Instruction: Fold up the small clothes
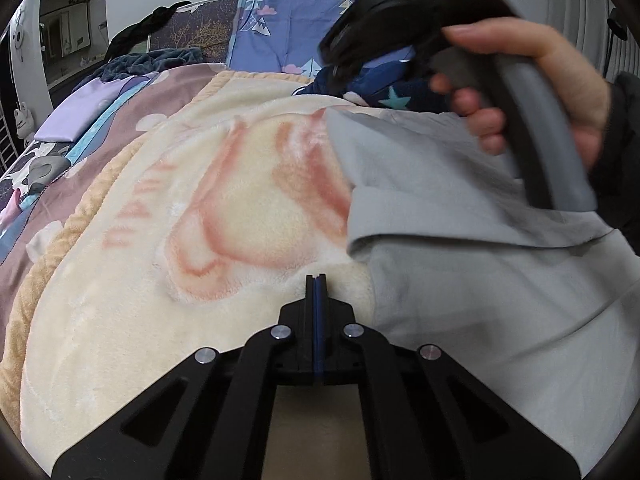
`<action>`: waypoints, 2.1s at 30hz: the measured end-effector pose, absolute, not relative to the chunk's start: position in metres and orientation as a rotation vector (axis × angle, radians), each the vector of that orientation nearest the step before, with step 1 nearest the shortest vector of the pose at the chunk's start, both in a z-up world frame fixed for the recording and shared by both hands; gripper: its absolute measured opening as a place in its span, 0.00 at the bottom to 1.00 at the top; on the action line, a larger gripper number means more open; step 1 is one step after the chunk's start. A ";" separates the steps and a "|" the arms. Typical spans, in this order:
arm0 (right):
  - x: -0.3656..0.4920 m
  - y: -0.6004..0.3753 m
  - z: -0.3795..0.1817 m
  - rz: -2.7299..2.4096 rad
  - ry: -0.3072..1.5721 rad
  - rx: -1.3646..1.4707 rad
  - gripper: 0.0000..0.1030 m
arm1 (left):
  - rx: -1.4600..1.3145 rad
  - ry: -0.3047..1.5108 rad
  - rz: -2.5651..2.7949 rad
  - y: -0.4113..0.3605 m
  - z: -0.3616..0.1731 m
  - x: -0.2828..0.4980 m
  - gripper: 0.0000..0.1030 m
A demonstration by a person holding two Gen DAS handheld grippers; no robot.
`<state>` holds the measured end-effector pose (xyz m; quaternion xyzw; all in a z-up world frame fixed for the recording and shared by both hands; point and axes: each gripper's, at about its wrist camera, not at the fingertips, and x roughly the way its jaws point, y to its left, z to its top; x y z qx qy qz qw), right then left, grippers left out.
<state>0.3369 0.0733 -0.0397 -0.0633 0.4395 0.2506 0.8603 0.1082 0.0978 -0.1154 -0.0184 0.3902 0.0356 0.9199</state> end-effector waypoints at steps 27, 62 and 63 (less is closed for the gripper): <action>0.171 -0.206 -0.076 0.284 0.830 0.051 0.44 | 0.059 0.731 0.104 0.073 -0.068 0.086 0.00; 0.154 -0.714 -0.046 -0.493 0.617 1.022 0.43 | 0.151 0.849 -0.165 -0.074 -0.116 0.165 0.28; 0.153 -0.714 -0.047 -0.513 0.615 1.018 0.34 | 0.147 0.849 -0.166 -0.072 -0.116 0.166 0.28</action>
